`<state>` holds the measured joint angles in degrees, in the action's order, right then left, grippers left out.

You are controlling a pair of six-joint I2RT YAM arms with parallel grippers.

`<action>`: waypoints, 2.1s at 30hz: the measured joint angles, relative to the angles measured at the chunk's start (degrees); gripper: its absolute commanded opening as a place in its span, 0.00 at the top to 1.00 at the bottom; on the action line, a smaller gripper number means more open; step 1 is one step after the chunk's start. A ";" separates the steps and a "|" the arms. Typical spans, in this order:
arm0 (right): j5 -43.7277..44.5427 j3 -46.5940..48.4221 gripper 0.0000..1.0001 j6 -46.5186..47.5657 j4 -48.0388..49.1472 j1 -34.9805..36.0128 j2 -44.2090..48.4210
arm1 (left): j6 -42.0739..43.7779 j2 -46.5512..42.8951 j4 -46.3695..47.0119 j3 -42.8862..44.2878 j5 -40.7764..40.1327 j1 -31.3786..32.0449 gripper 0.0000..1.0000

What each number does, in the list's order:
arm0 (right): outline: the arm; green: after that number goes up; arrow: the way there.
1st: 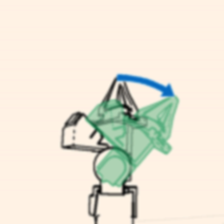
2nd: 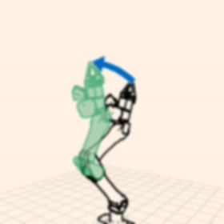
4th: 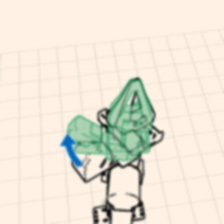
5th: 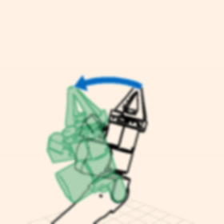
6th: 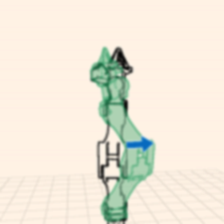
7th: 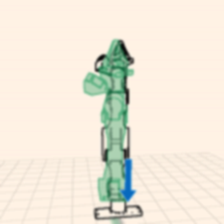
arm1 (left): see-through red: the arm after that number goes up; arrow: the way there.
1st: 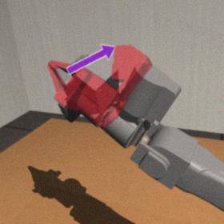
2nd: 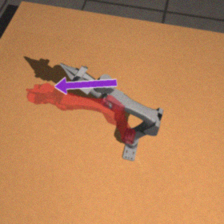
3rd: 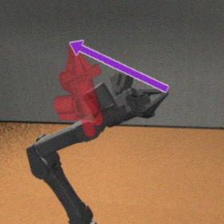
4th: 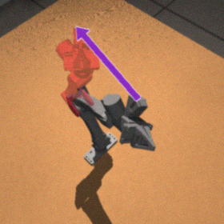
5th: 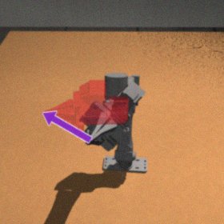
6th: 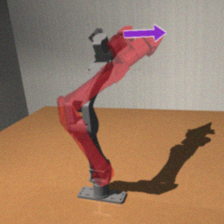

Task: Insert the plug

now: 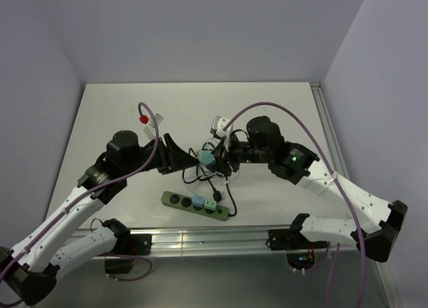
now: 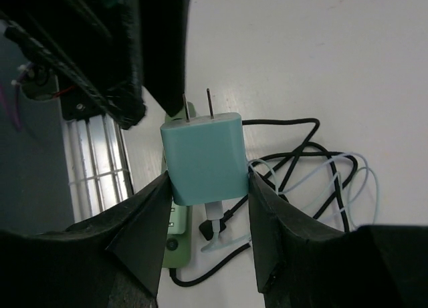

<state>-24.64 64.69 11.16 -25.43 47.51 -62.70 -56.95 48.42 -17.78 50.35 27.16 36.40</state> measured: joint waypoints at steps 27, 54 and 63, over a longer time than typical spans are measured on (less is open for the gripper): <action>4.87 1.36 0.44 -0.87 -1.64 5.86 -3.54 | -3.89 2.84 3.91 -3.85 3.43 -0.59 1.00; 12.52 -17.86 0.11 -62.45 27.91 3.45 8.59 | 0.22 -10.75 24.85 -14.60 -14.01 -0.42 1.00; 11.80 -17.77 0.09 -66.77 32.48 3.45 5.75 | 0.26 -10.45 28.72 -14.60 -12.94 -0.31 1.00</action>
<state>-12.84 46.92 -55.61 7.05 50.96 -56.95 -56.69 37.98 10.94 35.75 14.22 36.10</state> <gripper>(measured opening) 0.917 0.376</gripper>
